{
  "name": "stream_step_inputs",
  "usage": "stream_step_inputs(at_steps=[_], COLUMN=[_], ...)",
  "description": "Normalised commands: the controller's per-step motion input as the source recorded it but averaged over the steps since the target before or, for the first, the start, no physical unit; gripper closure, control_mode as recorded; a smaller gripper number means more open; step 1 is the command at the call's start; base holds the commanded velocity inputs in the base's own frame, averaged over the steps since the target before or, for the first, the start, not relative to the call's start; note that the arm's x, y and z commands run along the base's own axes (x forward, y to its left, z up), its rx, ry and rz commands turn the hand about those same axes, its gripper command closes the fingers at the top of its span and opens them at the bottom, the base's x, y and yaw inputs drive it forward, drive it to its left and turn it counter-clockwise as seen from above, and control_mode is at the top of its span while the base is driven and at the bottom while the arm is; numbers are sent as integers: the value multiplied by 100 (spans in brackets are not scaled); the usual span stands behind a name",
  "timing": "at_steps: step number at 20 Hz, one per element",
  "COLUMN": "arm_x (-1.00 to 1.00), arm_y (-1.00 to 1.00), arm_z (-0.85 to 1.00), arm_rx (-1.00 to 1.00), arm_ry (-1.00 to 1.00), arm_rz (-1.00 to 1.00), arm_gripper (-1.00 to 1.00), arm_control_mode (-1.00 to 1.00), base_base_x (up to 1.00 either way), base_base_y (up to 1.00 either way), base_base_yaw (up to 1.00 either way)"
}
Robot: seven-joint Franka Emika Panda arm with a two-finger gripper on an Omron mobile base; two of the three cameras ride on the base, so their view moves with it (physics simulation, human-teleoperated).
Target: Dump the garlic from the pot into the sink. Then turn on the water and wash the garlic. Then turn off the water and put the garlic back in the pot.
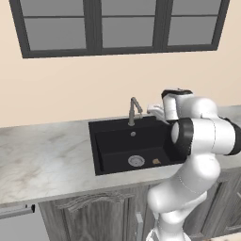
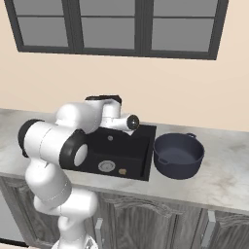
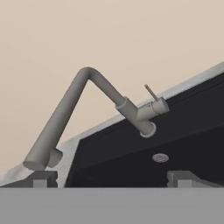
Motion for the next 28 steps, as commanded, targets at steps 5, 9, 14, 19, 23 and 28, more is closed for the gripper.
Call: stream_step_inputs(at_steps=[5, 9, 14, 19, 23, 28], arm_x=[10, 16, 19, 25, 27, 36], arm_y=[0, -1, -5, 0, 0, 0], arm_z=[-10, -8, -12, -16, -13, -15], arm_rx=[5, 5, 5, 5, 4, 2], arm_ry=[0, 0, -1, 0, 0, 0], arm_rz=[0, 0, 0, 0, 0, 0], arm_gripper=[-100, -100, -100, -100, -100, -100], arm_control_mode=[-100, -100, -100, -100, -100, -100], base_base_x=[0, 0, 0, 0, 0, 0], base_base_y=[0, 0, 0, 0, 0, 0], base_base_yaw=[0, 0, 0, 0, 0, 0])
